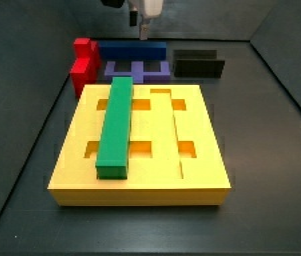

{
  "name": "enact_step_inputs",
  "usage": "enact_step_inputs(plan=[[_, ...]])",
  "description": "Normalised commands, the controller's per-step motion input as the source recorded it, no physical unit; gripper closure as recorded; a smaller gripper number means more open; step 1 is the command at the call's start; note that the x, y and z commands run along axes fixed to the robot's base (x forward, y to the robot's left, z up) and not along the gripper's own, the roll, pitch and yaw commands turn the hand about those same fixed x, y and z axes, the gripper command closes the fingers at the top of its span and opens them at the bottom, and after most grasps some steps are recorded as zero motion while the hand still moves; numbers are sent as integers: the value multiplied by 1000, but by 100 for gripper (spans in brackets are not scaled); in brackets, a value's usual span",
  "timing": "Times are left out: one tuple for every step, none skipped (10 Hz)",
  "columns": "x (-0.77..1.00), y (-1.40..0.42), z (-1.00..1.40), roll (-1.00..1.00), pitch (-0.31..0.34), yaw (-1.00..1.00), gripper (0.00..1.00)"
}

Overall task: Pick up the blue object. Move up. Move to above the board. Insert the blue object.
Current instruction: Pick up the blue object.

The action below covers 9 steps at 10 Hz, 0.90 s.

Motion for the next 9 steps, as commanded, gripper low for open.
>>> enact_step_inputs(plan=[[-246,451,-429,0,0,-540,0],[-246,314,-340,-31,0,-634,0],[-169,51,-183,-83,0,-806,0],[63,-63,-86,-140,0,-874,0],[174,0,-60,-203,-40,-846,0],[114,17,-120,-220,-80,-794,0],[0,160,-240,-173,-123,-423,0],[-114,0,-420,-126,-217,-100,0],[-69,-74,-429,-96,-229,57,0]])
